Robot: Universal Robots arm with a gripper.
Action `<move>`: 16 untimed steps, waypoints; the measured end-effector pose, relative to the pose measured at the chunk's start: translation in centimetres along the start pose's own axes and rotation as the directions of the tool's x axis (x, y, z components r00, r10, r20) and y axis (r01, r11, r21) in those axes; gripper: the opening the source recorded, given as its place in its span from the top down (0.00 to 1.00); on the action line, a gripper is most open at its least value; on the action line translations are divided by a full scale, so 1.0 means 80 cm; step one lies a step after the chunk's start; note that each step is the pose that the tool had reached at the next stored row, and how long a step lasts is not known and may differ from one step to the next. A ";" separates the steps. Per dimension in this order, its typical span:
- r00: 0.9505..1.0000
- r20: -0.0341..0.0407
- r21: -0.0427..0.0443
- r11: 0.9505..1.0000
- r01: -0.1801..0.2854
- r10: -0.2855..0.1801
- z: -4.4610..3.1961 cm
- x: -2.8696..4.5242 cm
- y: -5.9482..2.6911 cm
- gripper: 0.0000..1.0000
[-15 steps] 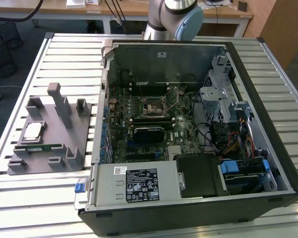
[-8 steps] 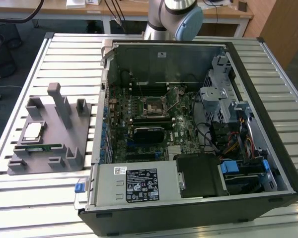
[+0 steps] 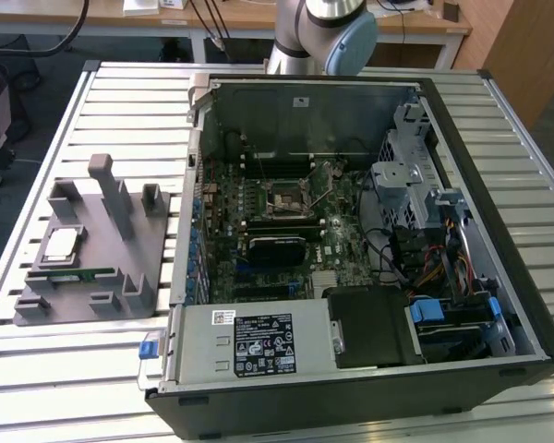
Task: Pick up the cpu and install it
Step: 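Pick up the cpu and move it towards the insertion slot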
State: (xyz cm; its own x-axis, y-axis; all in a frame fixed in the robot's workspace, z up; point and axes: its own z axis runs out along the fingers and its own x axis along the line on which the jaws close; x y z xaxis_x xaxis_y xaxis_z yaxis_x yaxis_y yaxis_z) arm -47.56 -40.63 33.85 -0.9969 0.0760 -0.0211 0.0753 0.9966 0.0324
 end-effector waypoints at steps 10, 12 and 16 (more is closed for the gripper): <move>1.000 0.000 0.001 1.000 0.015 -0.015 0.0228 -0.0012 0.002 0.41; 0.999 -0.001 0.001 0.999 0.038 -0.038 0.0276 -0.0010 0.002 0.41; 0.998 -0.002 0.000 0.998 0.064 -0.064 0.0364 -0.0010 0.001 0.41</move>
State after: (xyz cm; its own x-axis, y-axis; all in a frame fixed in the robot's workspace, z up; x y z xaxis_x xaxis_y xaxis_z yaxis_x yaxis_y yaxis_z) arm -47.41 -40.47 30.94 -0.9997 0.0117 -0.0210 0.0111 0.9995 0.0307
